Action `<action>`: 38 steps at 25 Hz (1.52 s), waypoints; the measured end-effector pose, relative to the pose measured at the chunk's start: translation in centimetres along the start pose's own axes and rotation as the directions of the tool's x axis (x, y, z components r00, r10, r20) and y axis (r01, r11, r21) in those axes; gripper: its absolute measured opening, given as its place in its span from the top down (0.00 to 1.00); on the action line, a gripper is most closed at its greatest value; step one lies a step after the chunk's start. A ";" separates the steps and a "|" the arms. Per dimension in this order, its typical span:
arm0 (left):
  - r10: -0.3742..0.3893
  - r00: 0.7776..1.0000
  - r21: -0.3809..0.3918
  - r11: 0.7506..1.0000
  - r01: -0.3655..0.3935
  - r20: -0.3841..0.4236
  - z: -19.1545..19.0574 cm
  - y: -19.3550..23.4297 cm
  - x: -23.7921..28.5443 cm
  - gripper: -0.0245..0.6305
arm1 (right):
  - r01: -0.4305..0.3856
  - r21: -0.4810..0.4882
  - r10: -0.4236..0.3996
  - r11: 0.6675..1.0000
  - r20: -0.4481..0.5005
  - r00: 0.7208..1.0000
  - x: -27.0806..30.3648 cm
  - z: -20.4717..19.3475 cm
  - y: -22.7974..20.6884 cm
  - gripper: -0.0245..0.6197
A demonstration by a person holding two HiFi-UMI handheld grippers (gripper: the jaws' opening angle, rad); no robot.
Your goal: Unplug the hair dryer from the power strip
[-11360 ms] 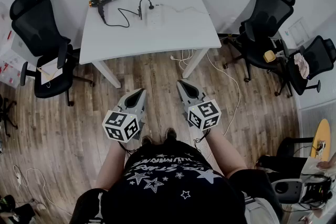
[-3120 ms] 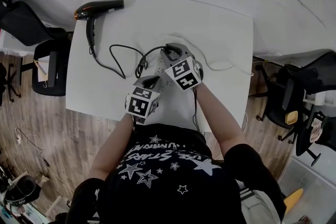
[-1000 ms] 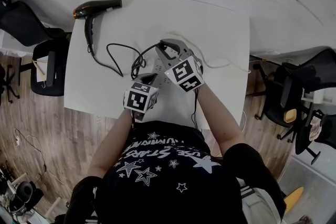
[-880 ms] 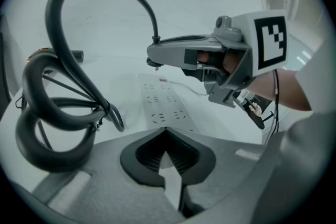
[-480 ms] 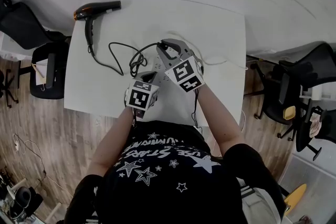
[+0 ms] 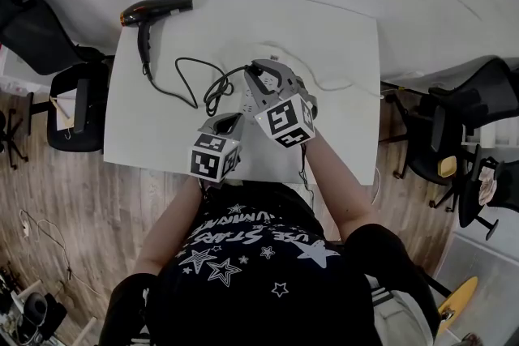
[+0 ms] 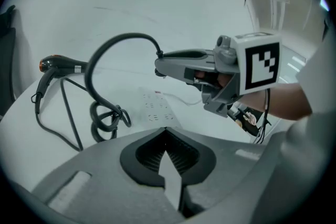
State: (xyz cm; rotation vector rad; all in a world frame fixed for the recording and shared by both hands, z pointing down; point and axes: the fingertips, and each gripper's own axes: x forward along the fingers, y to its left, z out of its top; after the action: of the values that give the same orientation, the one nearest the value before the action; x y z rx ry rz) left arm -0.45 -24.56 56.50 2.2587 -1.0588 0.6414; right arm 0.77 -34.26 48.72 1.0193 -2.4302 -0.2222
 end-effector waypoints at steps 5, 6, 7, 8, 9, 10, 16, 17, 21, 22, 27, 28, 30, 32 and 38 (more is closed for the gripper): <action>0.007 0.999 -0.036 0.999 -0.005 0.041 -1.4 0.7 -4.1 0.95 | 0.066 0.012 -0.067 0.998 0.003 0.998 -2.0 0.8 0.8 0.83; 0.014 0.999 -0.045 0.999 -0.012 0.044 -1.8 1.1 -4.8 0.95 | 0.078 0.022 -0.079 0.997 0.002 0.997 -2.4 0.9 0.9 0.83; 0.021 0.999 -0.053 0.998 -0.018 0.046 -2.1 1.5 -5.5 0.95 | 0.090 0.032 -0.090 0.995 0.001 0.996 -2.7 1.1 1.0 0.83; 0.026 0.999 -0.058 0.998 -0.023 0.048 -2.4 1.8 -6.0 0.95 | 0.100 0.041 -0.100 0.994 0.001 0.995 -3.0 1.3 1.2 0.83; 0.029 0.998 -0.060 0.998 -0.026 0.051 -2.7 2.0 -6.6 0.95 | 0.110 0.046 -0.110 0.993 0.001 0.994 -3.3 1.4 1.4 0.83; 0.032 0.998 -0.059 0.998 -0.029 0.055 -2.9 2.2 -7.2 0.95 | 0.119 0.049 -0.119 0.992 0.001 0.993 -3.7 1.6 1.7 0.83; 0.037 0.994 -0.045 0.998 -0.032 0.106 -3.8 2.1 -10.6 0.95 | 0.172 0.047 -0.173 0.984 0.014 0.985 -6.2 3.0 4.1 0.83; 0.036 0.993 -0.044 0.999 -0.031 0.116 -3.9 2.1 -11.2 0.95 | 0.185 0.043 -0.186 0.982 0.018 0.982 -6.8 3.3 4.5 0.83; 0.036 0.988 -0.050 0.998 -0.029 0.152 -4.9 2.0 -13.7 0.95 | 0.227 0.032 -0.228 0.973 0.028 0.973 -9.3 4.3 6.6 0.83; 0.036 0.986 -0.052 0.998 -0.028 0.161 -5.2 2.0 -14.3 0.95 | 0.237 0.031 -0.238 0.971 0.027 0.971 -9.9 4.4 7.1 0.83; 0.039 0.978 -0.054 0.998 -0.029 0.203 -6.0 2.2 -17.0 0.95 | 0.292 0.038 -0.293 0.956 0.021 0.956 -13.0 4.6 9.0 0.83; 0.040 0.977 -0.056 0.998 -0.029 0.212 -6.2 2.3 -17.5 0.95 | 0.300 0.042 -0.301 0.953 0.018 0.953 -13.5 4.6 9.4 0.83; 0.040 0.973 -0.062 0.998 -0.027 0.226 -6.6 2.3 -18.6 0.95 | 0.315 0.053 -0.316 0.948 0.016 0.948 -14.7 4.6 10.2 0.83; 0.036 0.972 -0.061 0.998 -0.023 0.233 -7.0 2.3 -19.5 0.95 | 0.332 0.066 -0.333 0.941 0.012 0.943 -15.8 4.6 11.0 0.83; 0.017 0.968 -0.037 0.999 -0.008 0.251 -8.3 1.8 -21.6 0.95 | 0.383 0.100 -0.383 0.918 -0.023 0.923 -19.4 3.5 13.2 0.83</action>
State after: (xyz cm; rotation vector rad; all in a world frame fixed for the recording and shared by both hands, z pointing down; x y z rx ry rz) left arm -15.83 -8.57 49.60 2.3473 -1.1942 0.3433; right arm 2.38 -11.38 42.68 1.5398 -2.2366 -0.2272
